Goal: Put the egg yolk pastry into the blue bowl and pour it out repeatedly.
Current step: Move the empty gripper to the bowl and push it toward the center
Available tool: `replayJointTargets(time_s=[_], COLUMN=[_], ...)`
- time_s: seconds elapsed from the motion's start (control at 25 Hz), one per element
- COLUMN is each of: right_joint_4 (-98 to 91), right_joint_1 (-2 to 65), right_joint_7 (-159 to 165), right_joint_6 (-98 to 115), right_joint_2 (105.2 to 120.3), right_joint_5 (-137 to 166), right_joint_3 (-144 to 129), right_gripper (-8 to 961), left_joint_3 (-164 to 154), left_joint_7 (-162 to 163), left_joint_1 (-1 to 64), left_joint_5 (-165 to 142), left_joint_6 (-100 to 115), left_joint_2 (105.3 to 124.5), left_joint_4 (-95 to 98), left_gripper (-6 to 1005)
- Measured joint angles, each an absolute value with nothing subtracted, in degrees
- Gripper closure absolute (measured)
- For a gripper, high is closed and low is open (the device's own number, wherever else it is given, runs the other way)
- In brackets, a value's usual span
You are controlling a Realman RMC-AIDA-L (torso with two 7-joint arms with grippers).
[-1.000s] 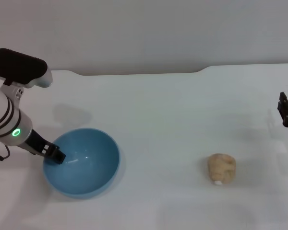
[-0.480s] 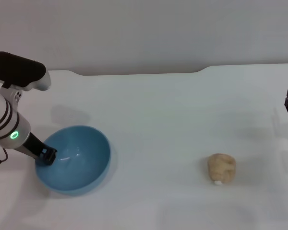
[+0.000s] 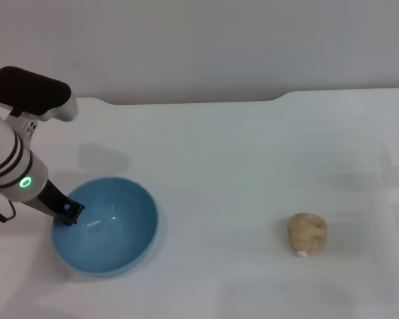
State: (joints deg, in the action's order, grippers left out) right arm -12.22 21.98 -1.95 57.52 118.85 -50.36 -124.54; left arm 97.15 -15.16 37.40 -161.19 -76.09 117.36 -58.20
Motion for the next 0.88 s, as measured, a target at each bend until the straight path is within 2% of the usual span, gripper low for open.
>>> replayJointTargets(time_s=[0.2,0.28,0.4,0.56,0.64,0.88], right_joint_4=[-12.50,-12.47,-12.71,-12.25,-10.73,-6.37], right_joint_1=[23.02,24.35,27.11,32.31,35.33,43.70], right_joint_7=[7.21,13.16,26.63,54.08,67.04,93.84], right_joint_6=[56.97,55.52,50.76,45.89,46.38,51.23], right_joint_2=[118.22,117.20,114.30,109.40,107.80,105.41], right_joint_5=[-50.09,-49.34,-42.29,-21.10,-9.19,19.10], right_joint_3=[-123.61,-123.84,-123.95,-123.91,-123.59,-124.04], right_gripper=[472,472,472,472,472,472], left_joint_3=[97.14,97.21,98.74,100.81,101.40,102.23], left_joint_7=[-15.07,-14.84,-14.78,-14.89,-14.92,-15.01], left_joint_1=[38.09,38.29,38.81,40.01,40.58,41.92], left_joint_5=[-161.19,-161.18,-161.11,-161.07,-161.05,-160.93], left_joint_6=[-76.81,-76.90,-77.58,-79.58,-80.19,-80.56], left_joint_2=[117.46,117.47,117.50,117.53,117.52,117.57], left_joint_4=[-58.17,-58.20,-58.46,-58.71,-58.86,-58.94], left_gripper=[975,980,986,984,983,982])
